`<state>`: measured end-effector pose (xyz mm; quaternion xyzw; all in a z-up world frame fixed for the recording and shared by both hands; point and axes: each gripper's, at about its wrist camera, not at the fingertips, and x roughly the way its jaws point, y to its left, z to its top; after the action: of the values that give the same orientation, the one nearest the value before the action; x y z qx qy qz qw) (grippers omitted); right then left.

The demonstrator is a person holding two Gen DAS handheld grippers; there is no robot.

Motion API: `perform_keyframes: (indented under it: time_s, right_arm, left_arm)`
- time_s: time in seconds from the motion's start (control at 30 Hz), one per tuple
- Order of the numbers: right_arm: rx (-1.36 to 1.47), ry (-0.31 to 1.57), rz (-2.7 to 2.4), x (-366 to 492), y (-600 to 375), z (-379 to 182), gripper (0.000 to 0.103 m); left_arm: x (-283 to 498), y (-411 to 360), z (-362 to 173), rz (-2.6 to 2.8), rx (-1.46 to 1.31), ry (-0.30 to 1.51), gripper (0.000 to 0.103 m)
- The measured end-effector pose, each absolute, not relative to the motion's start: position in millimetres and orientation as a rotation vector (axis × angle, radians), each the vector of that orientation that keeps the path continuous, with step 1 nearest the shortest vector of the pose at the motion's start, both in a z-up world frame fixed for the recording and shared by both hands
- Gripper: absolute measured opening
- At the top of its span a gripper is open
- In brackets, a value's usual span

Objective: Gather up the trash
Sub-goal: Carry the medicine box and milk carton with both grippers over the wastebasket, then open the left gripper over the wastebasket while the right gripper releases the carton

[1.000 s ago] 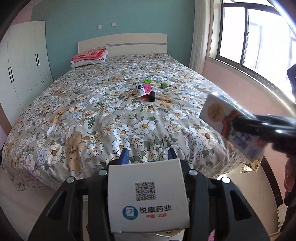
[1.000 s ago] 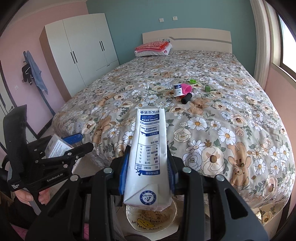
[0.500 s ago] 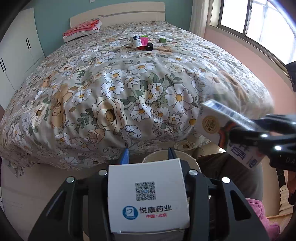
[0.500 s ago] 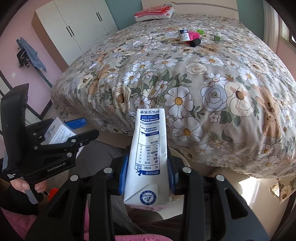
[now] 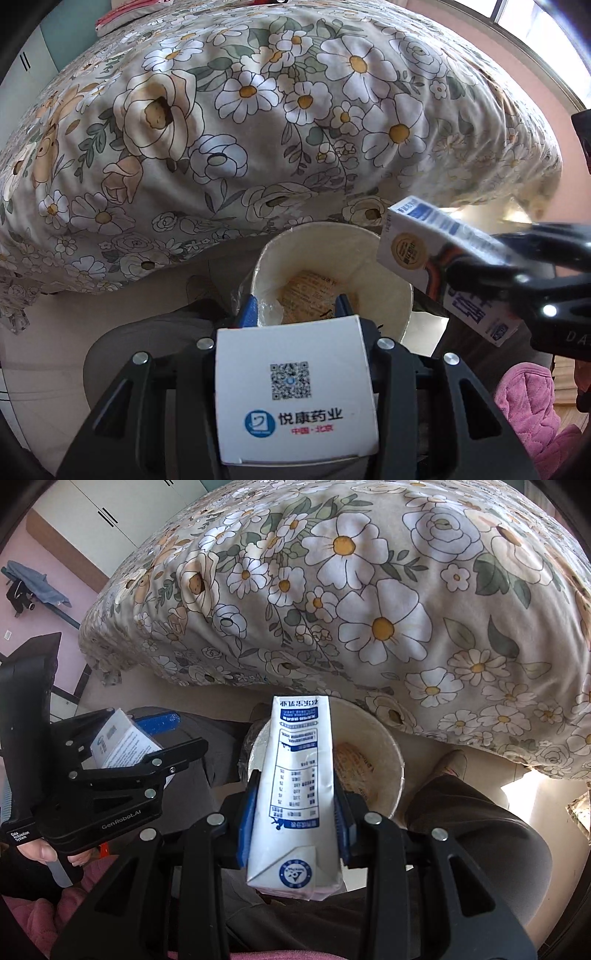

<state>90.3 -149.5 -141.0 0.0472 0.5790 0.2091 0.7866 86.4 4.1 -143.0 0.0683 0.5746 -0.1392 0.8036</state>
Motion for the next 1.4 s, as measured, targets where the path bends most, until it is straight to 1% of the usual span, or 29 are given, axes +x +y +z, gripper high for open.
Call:
perform_keyframes:
  time_s: [0.53, 0.87, 1.1, 1.27, 1.4]
  right_arm:
    - [0.156, 1.425, 0.412, 107.5, -145.1, -220.0, 0.036]
    - [0.206, 1.526, 0.336, 134.6, -144.9, -282.0, 0.036]
    - [0.204, 1.594, 0.273, 149.9, -145.0, -329.2, 0.036]
    - [0.189, 1.607, 0.274, 156.5, -138.7, -348.9, 0.036]
    - [0.097, 1.616, 0.275, 155.6, -128.1, -362.3, 0.036]
  left_arm:
    - [113.2, -11.9, -211.8, -0.300, 0.125, 1.379, 0.046]
    - [142.0, -24.5, -269.8, -0.293, 0.099, 1.479, 0.046]
    - [160.4, -16.8, -323.2, -0.277, 0.023, 1.564, 0.046]
    - [167.8, -17.2, -340.3, -0.280, -0.005, 1.586, 0.046]
    - [169.6, -18.0, -356.8, -0.260, 0.008, 1.628, 0.046]
